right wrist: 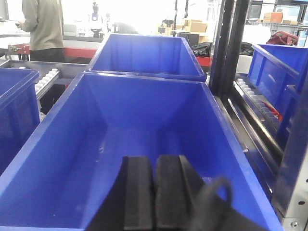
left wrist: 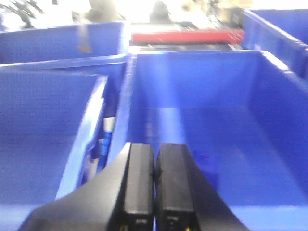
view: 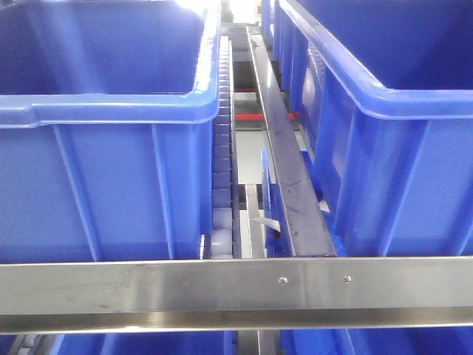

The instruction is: Pick and sort blue part to right shelf

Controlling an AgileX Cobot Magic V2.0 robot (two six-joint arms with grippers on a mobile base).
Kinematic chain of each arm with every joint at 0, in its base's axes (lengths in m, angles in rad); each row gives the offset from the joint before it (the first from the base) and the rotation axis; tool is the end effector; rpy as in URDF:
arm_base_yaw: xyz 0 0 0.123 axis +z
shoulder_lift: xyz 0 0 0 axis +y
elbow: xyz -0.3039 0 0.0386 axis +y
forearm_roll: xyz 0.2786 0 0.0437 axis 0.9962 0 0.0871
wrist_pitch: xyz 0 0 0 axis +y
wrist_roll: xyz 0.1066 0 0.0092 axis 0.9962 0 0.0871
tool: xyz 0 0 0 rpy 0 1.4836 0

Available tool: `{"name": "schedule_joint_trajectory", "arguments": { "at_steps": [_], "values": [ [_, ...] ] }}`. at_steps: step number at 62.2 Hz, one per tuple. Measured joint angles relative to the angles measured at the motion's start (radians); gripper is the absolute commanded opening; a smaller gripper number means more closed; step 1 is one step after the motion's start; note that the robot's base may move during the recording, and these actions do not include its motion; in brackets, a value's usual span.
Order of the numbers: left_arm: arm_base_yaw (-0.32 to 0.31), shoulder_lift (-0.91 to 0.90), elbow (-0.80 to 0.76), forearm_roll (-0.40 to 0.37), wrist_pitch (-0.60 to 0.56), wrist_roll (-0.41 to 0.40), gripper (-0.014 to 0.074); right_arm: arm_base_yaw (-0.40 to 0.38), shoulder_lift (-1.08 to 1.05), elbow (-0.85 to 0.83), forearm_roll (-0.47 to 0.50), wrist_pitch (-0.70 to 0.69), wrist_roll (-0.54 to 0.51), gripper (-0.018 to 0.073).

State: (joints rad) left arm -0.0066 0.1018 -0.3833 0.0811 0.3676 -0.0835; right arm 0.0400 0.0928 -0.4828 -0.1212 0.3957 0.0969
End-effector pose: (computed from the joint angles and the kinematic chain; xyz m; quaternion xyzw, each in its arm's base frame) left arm 0.0641 0.0027 0.3118 -0.0107 0.7062 0.0052 0.7079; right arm 0.0487 -0.0031 0.3448 -0.0015 0.6768 -0.0066 0.7361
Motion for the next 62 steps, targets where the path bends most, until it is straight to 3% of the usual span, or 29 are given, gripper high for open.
{"name": "schedule_joint_trajectory", "arguments": {
  "at_steps": [7,21,30,62],
  "values": [
    [0.056,-0.094,0.155,-0.042,-0.078,0.025,0.0125,0.0,0.0,0.0,0.0,0.0,0.0,0.0038],
    [0.069,-0.107,0.384,-0.053,-0.254,0.03,0.0125,0.0,0.0,0.0,0.0,-0.004,0.0,0.0038],
    [0.069,-0.107,0.39,-0.053,-0.325,0.03,0.0125,0.0,0.0,0.0,0.0,-0.004,0.0,0.0038],
    [0.069,-0.107,0.39,-0.053,-0.337,0.03,0.0125,0.0,-0.001,0.0,0.0,-0.004,0.0,0.0038]
  ]
}}
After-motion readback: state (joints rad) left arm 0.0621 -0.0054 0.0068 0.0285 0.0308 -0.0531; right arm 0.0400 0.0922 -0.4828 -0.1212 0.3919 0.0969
